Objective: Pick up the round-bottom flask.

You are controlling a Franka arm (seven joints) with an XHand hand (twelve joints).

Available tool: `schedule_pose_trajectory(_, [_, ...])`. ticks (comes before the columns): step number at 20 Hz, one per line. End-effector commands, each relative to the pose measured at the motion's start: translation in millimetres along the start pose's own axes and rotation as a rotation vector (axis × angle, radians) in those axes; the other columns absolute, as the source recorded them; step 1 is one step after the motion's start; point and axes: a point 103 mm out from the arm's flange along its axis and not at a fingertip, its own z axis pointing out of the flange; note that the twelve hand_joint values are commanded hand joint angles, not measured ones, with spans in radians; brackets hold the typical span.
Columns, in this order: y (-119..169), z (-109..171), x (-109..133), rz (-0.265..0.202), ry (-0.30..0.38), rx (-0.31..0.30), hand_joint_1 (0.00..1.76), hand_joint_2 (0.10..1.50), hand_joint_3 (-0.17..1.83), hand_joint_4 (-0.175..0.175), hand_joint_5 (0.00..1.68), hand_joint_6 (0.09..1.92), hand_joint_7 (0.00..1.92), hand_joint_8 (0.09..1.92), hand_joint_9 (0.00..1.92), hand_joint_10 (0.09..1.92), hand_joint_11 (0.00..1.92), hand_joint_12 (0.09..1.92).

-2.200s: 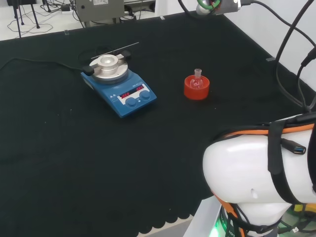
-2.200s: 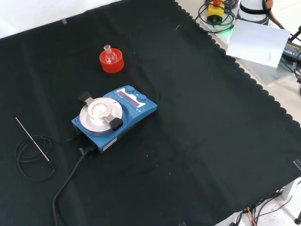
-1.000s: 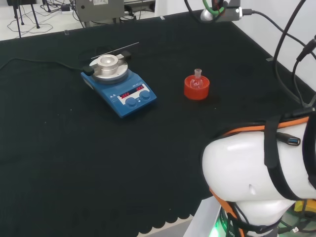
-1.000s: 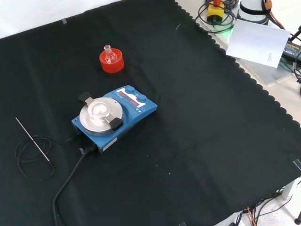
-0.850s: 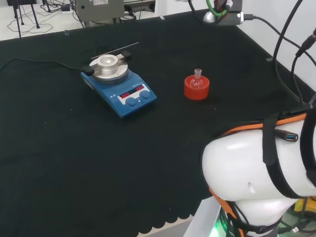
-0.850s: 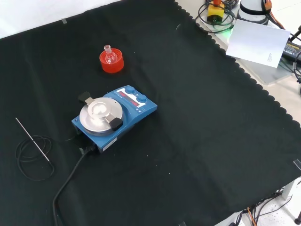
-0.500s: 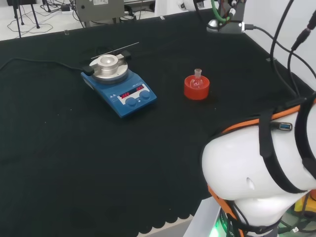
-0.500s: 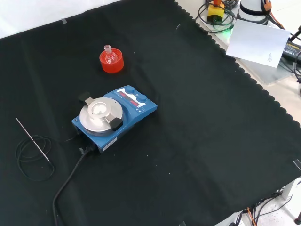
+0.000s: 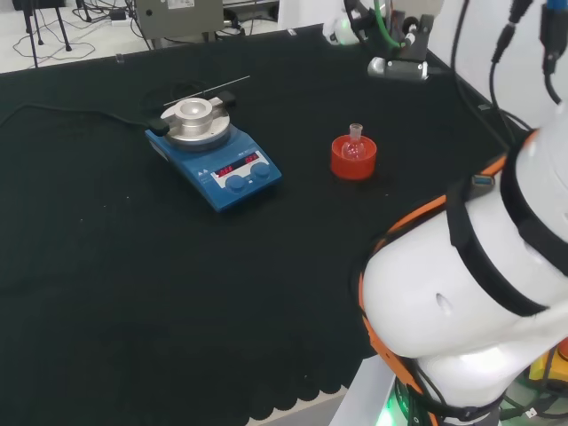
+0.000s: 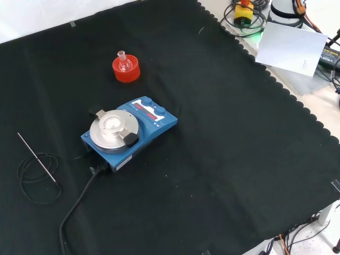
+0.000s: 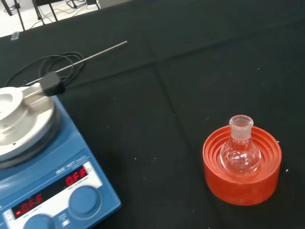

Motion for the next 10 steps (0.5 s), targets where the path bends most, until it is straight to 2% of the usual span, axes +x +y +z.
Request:
schedule_pose_trajectory(1, [72, 39, -46, 0.068, 0.063, -0.061, 0.41, 1.17, 0.20, -0.048, 0.38, 0.09, 0.22, 0.53, 0.30, 0.65, 0.00, 1.20])
schedule_pose_trajectory(10, [97, 99, -68, 0.110, 0.108, -0.024, 0.50, 1.11, 0.21, -0.058, 0.42, 0.09, 0.25, 0.57, 0.36, 0.67, 0.00, 1.27])
